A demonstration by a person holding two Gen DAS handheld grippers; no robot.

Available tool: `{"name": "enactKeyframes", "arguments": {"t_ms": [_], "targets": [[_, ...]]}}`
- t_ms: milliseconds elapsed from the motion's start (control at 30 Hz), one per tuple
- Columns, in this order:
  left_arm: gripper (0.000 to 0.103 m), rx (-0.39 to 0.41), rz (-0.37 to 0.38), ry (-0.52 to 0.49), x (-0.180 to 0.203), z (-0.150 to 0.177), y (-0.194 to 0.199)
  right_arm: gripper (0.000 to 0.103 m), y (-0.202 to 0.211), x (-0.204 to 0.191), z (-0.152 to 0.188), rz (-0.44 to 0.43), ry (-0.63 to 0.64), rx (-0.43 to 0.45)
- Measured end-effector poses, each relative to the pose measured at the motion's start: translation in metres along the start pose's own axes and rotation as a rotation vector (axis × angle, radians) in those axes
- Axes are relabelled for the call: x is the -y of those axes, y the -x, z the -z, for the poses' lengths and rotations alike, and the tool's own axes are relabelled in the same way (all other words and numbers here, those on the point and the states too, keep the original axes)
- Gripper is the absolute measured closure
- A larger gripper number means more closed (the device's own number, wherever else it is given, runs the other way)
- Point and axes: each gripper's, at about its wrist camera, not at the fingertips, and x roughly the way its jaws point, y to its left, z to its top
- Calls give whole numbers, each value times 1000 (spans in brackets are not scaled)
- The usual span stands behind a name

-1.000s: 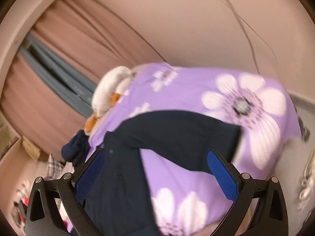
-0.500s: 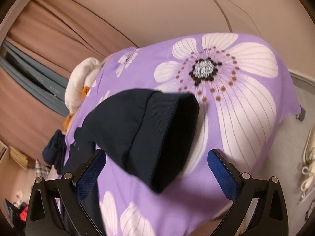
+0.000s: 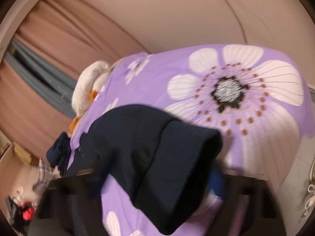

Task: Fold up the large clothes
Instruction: 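Grasp the navy jacket's sleeve cuff with the right tool and lift it, then fold the held sleeve across the jacket body with the right tool, release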

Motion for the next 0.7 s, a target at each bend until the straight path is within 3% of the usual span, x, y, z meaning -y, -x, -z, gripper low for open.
{"name": "enactKeyframes", "arguments": {"t_ms": [67,133,233,367,500,600,700], "targets": [[0,-14,-3,28,-7,-1,-3,79,-9,-9,1,64,43,-25],[0,-12,-27,28,-11,-3,-3,87,-10,-16,-2,73,61,-40],[0,-2,-71,6,-18,-8,1,89,-6,-33,-18,77,74,-41],[0,28,-115,-5,-33,-23,8,89,5,-86,-57,49,75,-29],[0,86,-142,11,-54,-43,22,89,12,-166,-93,65,116,41],[0,110,-143,35,-71,-57,28,89,8,-239,-101,58,206,107],[0,142,-164,63,-99,-73,35,89,-14,-324,-93,41,346,115]]}}
